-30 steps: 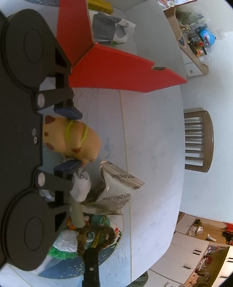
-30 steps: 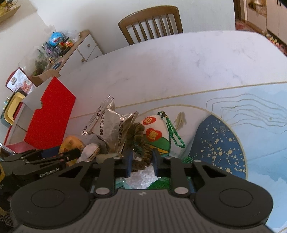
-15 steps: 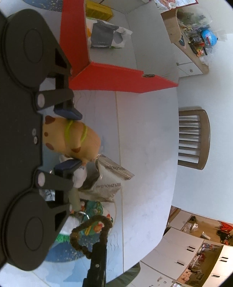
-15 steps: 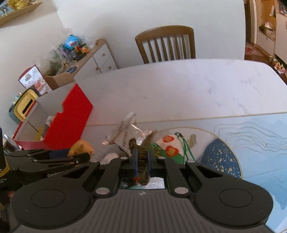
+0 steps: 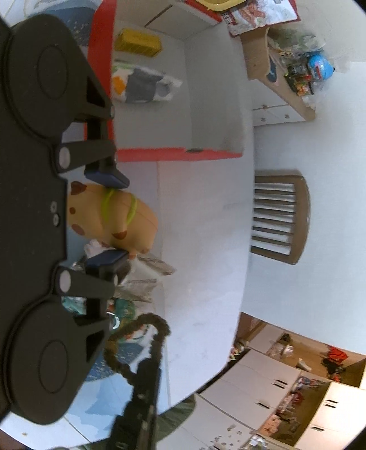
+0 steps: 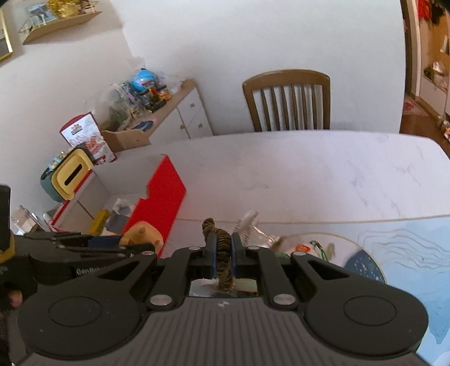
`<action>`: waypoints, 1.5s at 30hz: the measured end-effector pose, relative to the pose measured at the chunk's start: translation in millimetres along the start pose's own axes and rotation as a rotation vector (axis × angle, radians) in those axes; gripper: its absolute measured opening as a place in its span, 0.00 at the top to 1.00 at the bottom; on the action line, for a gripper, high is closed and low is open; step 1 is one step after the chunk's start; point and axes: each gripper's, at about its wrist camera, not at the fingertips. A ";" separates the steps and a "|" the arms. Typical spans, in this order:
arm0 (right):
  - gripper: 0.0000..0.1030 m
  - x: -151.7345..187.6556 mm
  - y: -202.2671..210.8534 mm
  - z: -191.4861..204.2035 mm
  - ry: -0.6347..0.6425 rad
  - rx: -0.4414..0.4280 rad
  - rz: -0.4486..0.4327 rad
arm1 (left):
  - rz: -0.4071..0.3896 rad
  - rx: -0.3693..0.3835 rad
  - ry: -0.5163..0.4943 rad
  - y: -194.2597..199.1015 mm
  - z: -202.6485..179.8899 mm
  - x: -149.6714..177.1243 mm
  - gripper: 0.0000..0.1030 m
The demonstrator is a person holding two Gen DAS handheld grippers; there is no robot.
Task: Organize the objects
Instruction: 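Carry the toy dog and bracelet into the red box and release both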
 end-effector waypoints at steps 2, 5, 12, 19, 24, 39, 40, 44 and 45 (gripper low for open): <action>0.91 -5.8 1.5 9.2 0.011 -0.005 -0.009 | -0.014 0.002 0.012 7.1 7.2 -7.1 0.55; 0.91 -12.9 1.7 24.2 0.029 -0.010 -0.020 | -0.043 -0.012 0.013 16.1 19.0 -16.5 0.55; 0.91 -27.7 -1.6 59.2 0.063 -0.025 -0.045 | -0.070 -0.057 0.028 24.4 56.7 -32.8 0.55; 0.91 -38.1 -19.2 97.1 0.091 -0.037 -0.049 | -0.069 -0.094 0.033 24.9 97.9 -44.2 0.55; 0.91 -45.1 -40.6 124.3 0.098 -0.041 -0.040 | -0.067 -0.121 0.040 21.5 128.7 -53.0 0.55; 0.91 -54.5 -118.3 189.9 0.143 -0.003 0.014 | -0.015 -0.163 0.044 -16.4 198.8 -70.1 0.55; 0.91 -54.6 -123.5 192.5 0.152 0.004 0.020 | -0.010 -0.168 0.039 -20.8 201.7 -71.6 0.55; 0.91 -57.2 -146.0 201.3 0.177 0.029 0.043 | 0.015 -0.177 0.036 -39.3 211.8 -75.5 0.55; 0.91 -57.3 -151.6 202.4 0.180 0.035 0.052 | 0.024 -0.180 0.034 -45.5 213.9 -76.4 0.55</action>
Point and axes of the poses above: each gripper's, at about its wrist camera, not at the fingertips, and y roughly against the way its jaws point, z to its left, x to its underside, and after that the axes turned 3 degrees about -x, right-handed
